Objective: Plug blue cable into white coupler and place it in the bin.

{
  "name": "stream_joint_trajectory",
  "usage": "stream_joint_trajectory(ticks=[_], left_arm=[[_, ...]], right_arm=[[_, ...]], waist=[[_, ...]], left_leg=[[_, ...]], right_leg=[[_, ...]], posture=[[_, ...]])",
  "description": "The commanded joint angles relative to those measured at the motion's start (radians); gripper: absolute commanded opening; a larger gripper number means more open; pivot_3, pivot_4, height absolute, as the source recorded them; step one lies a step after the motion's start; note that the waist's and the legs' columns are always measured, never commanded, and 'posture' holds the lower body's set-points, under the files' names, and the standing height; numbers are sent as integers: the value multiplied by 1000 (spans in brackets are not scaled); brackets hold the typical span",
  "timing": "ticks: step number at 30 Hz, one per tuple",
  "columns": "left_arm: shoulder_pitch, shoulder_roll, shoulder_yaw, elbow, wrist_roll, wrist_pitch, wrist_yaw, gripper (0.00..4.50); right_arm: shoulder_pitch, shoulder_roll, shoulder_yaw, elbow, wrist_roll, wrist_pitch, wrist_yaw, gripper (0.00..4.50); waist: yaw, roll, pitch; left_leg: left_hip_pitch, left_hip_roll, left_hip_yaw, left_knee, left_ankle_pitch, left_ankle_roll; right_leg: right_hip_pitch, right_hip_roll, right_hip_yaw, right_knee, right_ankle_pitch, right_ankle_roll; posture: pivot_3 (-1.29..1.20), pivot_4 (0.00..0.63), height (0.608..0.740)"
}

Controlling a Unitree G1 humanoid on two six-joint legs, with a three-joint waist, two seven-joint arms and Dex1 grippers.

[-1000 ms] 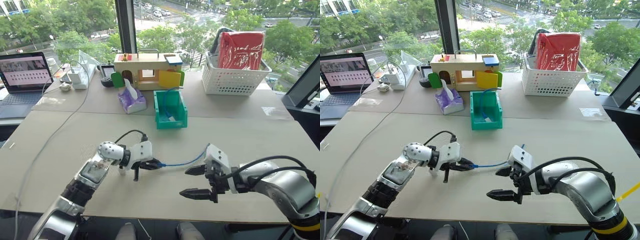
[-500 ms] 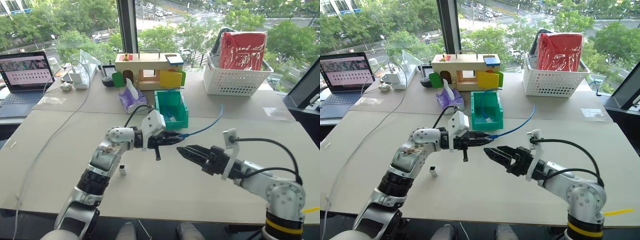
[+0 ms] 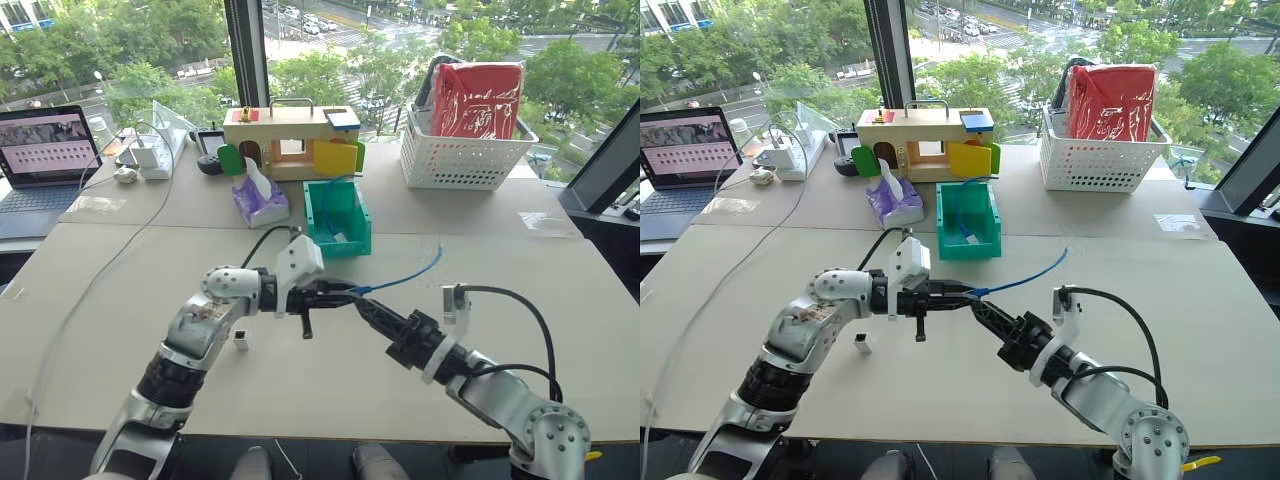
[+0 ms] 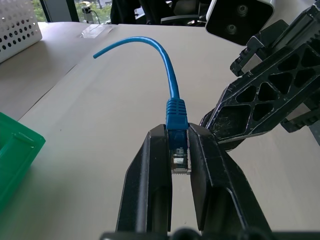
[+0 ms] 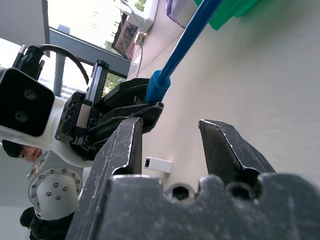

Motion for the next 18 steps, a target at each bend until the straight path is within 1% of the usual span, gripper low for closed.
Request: stream_joint_trajectory(ticks=[1, 6, 13, 18], left_arm=[[23, 7, -39, -57, -17, 3, -18, 90], [31, 12, -42, -63, -19, 6, -17, 90], [38, 23, -46, -59, -14, -5, -22, 90], [35, 28, -50, -59, -16, -10, -20, 90]], right_arm=[[-5, -11, 6, -63, 60, -109, -12, 2100], [-3, -42, 32, -77, 77, -153, -7, 2100], [31, -101, 51, -130, 149, -201, 11, 2100], [68, -188, 77, -144, 145, -194, 42, 2100]], waist=[[1, 0, 0], [1, 0, 0], [3, 0, 0], [2, 0, 0]], left_leg=[[0, 0, 0, 0, 0, 0], [0, 0, 0, 0, 0, 0], [0, 0, 0, 0, 0, 0], [0, 0, 0, 0, 0, 0]], right_leg=[[0, 0, 0, 0, 0, 0], [0, 0, 0, 0, 0, 0], [0, 0, 0, -1, 0, 0], [0, 0, 0, 0, 0, 0]], posture=[[0, 150, 724], [0, 150, 724], [0, 150, 724], [0, 150, 724]])
